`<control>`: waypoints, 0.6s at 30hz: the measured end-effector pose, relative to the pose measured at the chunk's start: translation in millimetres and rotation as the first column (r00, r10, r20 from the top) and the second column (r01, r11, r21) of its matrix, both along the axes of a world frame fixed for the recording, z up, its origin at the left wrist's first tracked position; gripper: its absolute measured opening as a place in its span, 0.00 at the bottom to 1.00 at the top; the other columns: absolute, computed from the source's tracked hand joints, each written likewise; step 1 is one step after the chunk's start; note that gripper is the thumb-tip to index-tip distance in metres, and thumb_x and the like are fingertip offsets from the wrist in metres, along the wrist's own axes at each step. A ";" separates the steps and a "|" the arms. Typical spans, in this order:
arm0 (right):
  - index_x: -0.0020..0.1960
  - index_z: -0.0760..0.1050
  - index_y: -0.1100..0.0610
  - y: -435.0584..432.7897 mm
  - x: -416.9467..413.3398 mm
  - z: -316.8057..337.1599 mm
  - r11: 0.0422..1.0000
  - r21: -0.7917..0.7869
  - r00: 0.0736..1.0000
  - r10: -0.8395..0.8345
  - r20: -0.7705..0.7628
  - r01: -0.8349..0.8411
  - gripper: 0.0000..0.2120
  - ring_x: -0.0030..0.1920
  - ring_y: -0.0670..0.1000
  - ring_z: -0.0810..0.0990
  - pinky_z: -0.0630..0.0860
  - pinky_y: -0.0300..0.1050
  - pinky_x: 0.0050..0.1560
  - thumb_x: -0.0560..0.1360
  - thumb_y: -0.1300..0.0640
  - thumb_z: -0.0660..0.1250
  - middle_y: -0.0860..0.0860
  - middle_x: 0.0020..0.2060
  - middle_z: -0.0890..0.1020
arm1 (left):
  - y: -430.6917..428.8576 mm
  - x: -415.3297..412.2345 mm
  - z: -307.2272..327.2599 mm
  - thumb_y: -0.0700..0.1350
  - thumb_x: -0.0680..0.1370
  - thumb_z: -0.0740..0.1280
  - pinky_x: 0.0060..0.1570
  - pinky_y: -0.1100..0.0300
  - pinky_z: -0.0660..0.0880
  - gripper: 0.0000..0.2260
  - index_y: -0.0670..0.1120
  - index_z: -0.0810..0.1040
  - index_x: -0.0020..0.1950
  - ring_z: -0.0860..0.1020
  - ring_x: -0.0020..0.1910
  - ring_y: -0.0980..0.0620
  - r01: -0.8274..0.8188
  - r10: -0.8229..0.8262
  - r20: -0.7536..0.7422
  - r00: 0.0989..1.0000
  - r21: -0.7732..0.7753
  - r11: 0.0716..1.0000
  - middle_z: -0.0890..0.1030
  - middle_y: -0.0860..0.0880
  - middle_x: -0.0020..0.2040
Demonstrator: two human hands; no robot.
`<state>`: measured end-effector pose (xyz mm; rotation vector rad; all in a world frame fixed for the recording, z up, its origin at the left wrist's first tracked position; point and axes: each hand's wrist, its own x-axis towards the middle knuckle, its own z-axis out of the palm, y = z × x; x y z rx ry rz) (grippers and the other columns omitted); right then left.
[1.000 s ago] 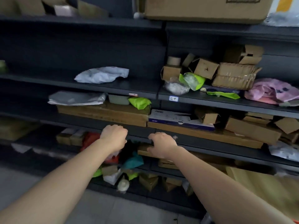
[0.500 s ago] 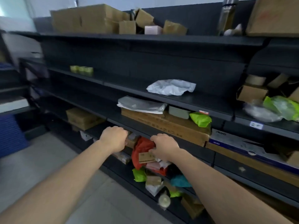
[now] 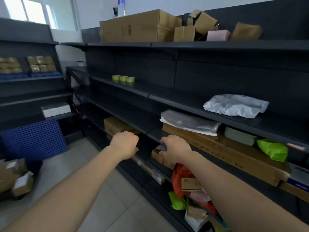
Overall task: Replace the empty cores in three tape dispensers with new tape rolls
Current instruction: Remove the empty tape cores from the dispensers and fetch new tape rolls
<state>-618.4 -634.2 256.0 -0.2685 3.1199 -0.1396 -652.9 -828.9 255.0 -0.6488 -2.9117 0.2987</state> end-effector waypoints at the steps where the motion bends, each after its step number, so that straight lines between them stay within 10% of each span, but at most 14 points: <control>1: 0.71 0.65 0.53 -5.6 -11.8 0.0 1.000 0.003 1.000 0.011 0.001 -0.011 0.25 0.65 0.57 0.71 0.71 0.52 0.62 0.77 0.46 0.64 0.54 0.65 0.72 | -6.3 -10.4 -0.2 0.53 0.78 0.62 0.48 0.52 0.75 0.12 0.46 0.76 0.54 0.76 0.54 0.47 -0.007 0.008 -0.003 1.000 0.010 1.000 0.78 0.47 0.53; 18: 0.71 0.67 0.53 -67.2 -275.5 23.2 0.987 0.009 0.984 0.162 -0.073 -0.161 0.25 0.63 0.55 0.72 0.74 0.51 0.59 0.77 0.45 0.64 0.53 0.64 0.73 | -63.6 -240.2 28.0 0.50 0.78 0.60 0.49 0.52 0.76 0.12 0.46 0.75 0.56 0.76 0.55 0.47 -0.143 0.147 -0.051 0.988 0.073 0.987 0.78 0.47 0.55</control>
